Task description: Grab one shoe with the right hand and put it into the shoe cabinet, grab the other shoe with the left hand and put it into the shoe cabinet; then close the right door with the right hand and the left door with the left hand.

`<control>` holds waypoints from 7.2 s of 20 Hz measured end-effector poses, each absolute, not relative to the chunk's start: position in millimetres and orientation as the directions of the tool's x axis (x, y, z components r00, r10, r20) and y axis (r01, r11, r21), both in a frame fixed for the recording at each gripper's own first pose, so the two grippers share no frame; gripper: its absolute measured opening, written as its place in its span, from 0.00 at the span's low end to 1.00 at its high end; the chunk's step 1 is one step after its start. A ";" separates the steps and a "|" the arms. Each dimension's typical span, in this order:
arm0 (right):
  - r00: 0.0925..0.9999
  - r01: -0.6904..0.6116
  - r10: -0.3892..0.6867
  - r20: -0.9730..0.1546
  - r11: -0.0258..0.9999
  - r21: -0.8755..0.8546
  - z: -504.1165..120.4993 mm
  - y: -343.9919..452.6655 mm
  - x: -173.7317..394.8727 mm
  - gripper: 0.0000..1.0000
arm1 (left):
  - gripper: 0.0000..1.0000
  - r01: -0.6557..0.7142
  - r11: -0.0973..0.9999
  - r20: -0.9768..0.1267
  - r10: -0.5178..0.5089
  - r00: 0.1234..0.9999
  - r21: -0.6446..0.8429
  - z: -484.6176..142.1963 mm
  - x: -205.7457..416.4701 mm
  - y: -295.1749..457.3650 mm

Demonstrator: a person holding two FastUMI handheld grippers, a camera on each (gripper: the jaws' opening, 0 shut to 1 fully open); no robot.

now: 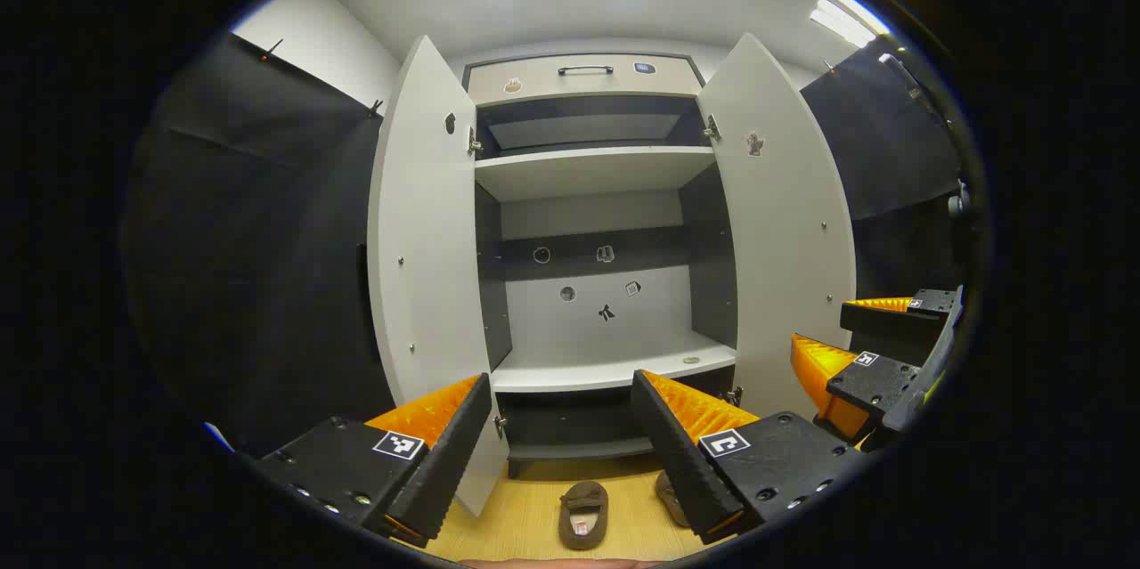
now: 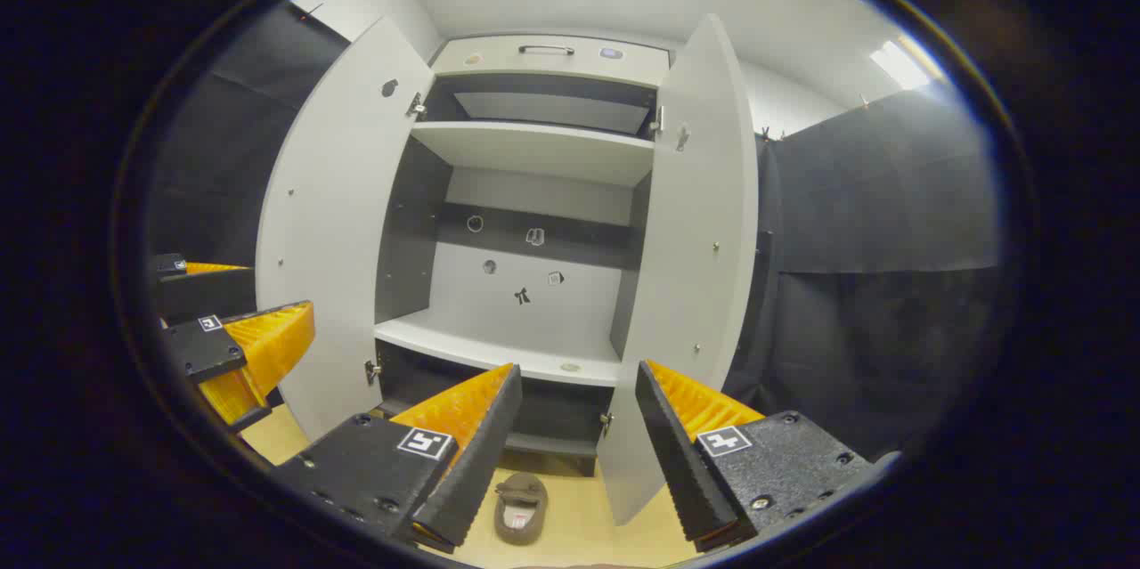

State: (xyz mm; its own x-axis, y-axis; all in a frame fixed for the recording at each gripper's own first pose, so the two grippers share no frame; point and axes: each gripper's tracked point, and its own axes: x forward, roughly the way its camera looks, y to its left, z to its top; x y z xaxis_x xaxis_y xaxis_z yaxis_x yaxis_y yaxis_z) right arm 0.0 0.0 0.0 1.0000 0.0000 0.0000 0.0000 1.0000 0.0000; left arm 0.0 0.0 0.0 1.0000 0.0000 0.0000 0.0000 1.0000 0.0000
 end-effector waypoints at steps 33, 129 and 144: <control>0.945 -0.217 0.191 -0.265 0.974 -0.071 -118.6 64.7 24.6 0.83 | 0.96 -0.024 0.997 -0.130 0.033 0.991 0.069 -51.1 3.5 13.5; 0.959 -0.277 0.280 0.037 0.958 -0.067 56.1 -7.0 86.1 0.93 | 0.96 -0.043 0.981 -0.471 0.128 0.873 0.187 -237.4 36.5 -3.5; 0.979 -0.166 0.157 -0.134 0.984 -0.062 75.2 38.7 56.6 0.90 | 0.53 0.006 1.000 -0.699 -0.022 0.715 -0.025 -443.9 94.4 -19.0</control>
State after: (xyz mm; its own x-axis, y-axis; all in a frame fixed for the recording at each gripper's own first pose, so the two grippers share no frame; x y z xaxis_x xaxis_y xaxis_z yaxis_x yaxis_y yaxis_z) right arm 56.6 38.7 75.2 0.9785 0.1566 -0.1341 -0.1660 0.9842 -0.0618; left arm 94.4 -19.0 -443.9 0.7151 -0.0217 -0.6986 0.0060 0.9997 -0.0249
